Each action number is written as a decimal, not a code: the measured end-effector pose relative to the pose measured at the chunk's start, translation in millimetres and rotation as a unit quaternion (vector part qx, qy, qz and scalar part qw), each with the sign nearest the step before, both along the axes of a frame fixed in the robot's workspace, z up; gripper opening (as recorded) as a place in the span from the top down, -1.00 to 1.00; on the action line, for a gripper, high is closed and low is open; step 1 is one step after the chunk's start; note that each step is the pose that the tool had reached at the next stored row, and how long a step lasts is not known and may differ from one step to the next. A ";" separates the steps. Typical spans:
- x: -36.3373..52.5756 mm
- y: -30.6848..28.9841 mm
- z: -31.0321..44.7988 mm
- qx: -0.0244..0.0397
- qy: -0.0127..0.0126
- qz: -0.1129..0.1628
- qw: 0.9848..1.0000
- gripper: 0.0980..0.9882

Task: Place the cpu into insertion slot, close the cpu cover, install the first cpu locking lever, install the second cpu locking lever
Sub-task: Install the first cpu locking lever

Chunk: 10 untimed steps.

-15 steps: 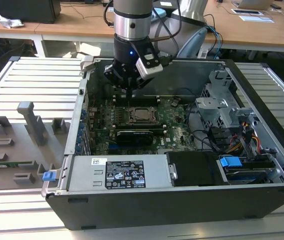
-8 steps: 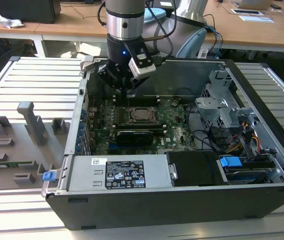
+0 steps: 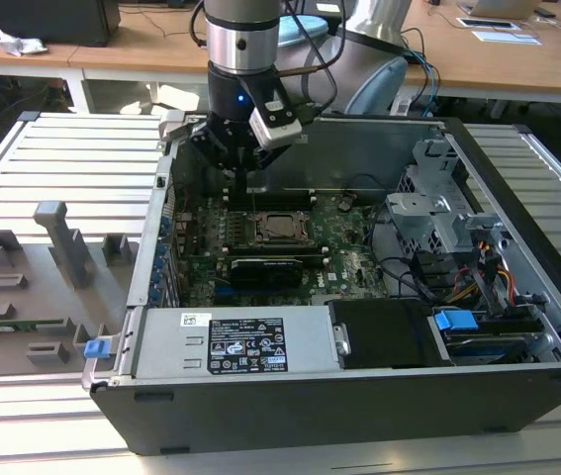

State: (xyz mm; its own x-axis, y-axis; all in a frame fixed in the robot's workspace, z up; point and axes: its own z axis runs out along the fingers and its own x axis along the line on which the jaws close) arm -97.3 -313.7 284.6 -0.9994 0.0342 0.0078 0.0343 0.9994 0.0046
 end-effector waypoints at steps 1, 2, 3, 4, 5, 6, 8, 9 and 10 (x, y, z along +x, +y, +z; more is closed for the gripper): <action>-0.2 6.4 -0.4 0.000 0.000 0.000 1.000 0.98; -0.2 13.5 -0.7 0.000 0.000 0.000 1.000 0.98; -0.2 21.1 -1.0 0.000 0.000 0.000 1.000 0.98; -0.2 26.1 -1.3 0.000 0.000 0.000 1.000 0.98; -0.2 32.0 -2.0 0.000 0.000 0.000 1.000 0.98; -0.2 35.8 -3.5 0.000 0.000 0.000 1.000 0.98; -0.2 37.9 -7.3 0.000 0.000 0.000 1.000 0.98; -0.1 38.0 -8.7 0.000 0.000 0.000 1.000 0.98; 0.1 38.0 -10.4 0.000 0.000 0.000 1.000 0.98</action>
